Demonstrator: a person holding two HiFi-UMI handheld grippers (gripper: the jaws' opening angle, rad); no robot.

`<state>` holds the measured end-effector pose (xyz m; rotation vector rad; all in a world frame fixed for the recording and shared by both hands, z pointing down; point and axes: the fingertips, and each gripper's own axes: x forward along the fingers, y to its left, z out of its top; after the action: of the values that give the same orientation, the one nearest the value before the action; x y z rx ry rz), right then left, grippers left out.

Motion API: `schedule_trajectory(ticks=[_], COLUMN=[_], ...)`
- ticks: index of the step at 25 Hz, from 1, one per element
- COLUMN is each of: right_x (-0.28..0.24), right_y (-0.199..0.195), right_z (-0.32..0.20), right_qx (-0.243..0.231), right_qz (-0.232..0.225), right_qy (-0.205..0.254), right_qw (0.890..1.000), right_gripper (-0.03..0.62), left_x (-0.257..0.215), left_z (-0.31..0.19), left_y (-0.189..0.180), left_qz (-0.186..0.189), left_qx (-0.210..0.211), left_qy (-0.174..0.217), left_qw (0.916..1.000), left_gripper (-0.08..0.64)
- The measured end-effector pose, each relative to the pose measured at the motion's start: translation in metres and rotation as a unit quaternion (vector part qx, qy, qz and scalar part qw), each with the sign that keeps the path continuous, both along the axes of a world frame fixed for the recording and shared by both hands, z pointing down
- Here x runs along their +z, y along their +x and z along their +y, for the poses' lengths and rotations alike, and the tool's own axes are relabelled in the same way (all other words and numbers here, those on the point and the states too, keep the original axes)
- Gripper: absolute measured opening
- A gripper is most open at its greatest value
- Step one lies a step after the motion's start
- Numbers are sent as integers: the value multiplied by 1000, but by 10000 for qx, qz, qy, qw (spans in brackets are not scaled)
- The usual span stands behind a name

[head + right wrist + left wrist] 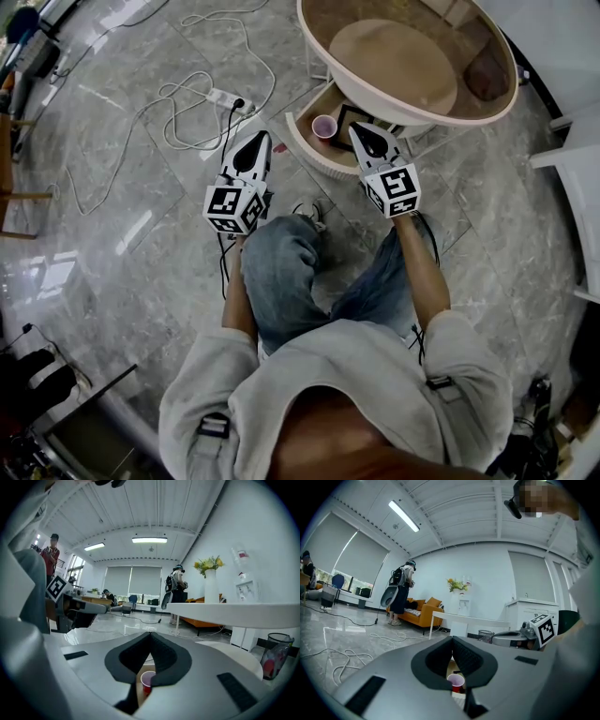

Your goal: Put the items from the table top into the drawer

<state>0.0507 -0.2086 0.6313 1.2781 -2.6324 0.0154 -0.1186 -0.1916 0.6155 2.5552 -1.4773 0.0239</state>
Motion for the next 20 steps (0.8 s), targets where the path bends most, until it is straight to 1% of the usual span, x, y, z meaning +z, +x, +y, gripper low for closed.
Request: schedule_trajectory(ticks=[2,4,8,11,15,18,20], right_x=[10,14,11,12,23,26,30], right_y=[-2,-5,-12,-19,-33,-35,-31], right_z=[7,7,-12,-17,-36,-59,-70], right_qx=[8,35,52,-42,-230,-142,5], right_qz=[49,-26,-178,-332,-263,-371,-464], right_qy=[-71,-110,-14,-102,-205,-66,-101], right_qw=[10000,9999,9998,9994,9992,9992,9989], right_gripper=[25,23,24,24,23,23,23], left_x=[5,8,9,21,37,43,44], left_z=[2,-3,-29,-41,-73,-101,-114], left_y=[1,-1,-7,-9,-5,-2,-1], left_qz=[-19,-9,49,104,173,196,153], left_qx=[28,40,37,63,144,143,136], left_qy=[-42,-56,2,-136,-280,-315,-361], left_qw=[10000,10000,10000,9998,9994,9992,9991], left_gripper=[15,15,15,15,15,15,15])
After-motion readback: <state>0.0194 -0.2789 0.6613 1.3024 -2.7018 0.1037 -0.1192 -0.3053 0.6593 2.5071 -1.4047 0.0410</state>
